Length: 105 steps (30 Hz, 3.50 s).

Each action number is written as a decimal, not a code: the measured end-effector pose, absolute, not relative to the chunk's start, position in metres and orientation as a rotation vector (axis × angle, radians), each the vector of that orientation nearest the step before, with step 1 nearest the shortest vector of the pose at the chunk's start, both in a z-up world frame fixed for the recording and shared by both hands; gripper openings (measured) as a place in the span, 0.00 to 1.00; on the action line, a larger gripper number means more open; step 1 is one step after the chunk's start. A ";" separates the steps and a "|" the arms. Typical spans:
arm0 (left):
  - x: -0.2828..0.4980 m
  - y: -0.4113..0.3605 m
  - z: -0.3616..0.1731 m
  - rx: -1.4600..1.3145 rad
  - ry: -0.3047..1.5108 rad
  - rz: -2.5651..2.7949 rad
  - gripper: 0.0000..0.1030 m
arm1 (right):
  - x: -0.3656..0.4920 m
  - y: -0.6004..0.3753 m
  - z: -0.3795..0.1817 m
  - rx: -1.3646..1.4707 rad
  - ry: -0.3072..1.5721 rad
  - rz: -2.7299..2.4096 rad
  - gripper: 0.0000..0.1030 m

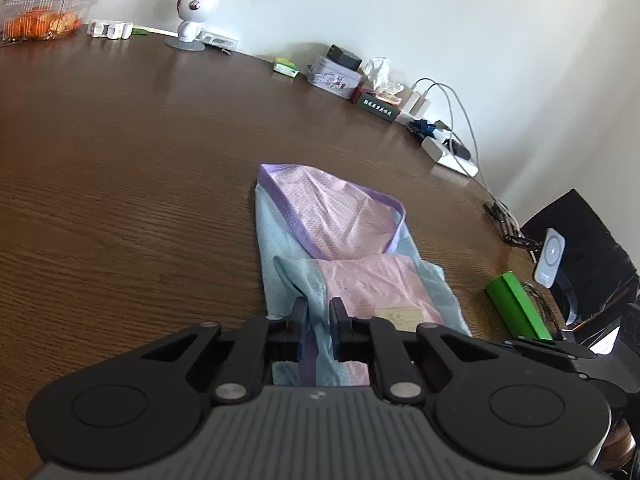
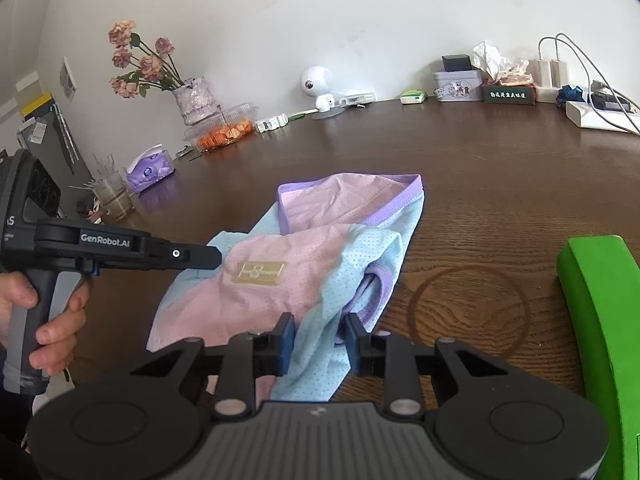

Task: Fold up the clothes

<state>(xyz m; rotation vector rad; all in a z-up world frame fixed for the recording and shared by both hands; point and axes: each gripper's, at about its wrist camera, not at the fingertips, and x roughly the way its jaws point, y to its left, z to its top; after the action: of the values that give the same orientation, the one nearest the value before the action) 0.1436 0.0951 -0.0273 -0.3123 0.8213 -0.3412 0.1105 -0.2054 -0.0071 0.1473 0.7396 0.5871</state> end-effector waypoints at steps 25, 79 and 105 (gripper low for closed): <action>0.290 0.072 -0.031 -0.100 0.854 -0.261 0.04 | 0.297 -0.199 -0.010 0.104 0.867 0.384 0.03; 0.158 0.028 -0.029 -0.102 0.754 -0.291 0.25 | 0.105 -0.212 0.003 -0.014 0.652 0.575 0.28; 0.034 0.061 -0.016 -0.071 0.700 -0.335 0.40 | 0.054 -0.228 0.011 -0.064 0.599 0.548 0.39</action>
<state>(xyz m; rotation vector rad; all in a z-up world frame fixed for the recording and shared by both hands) 0.0336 0.0612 -0.0161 -0.0710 0.7002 -0.3349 0.0542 -0.2281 0.0113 -0.0644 0.5986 0.5475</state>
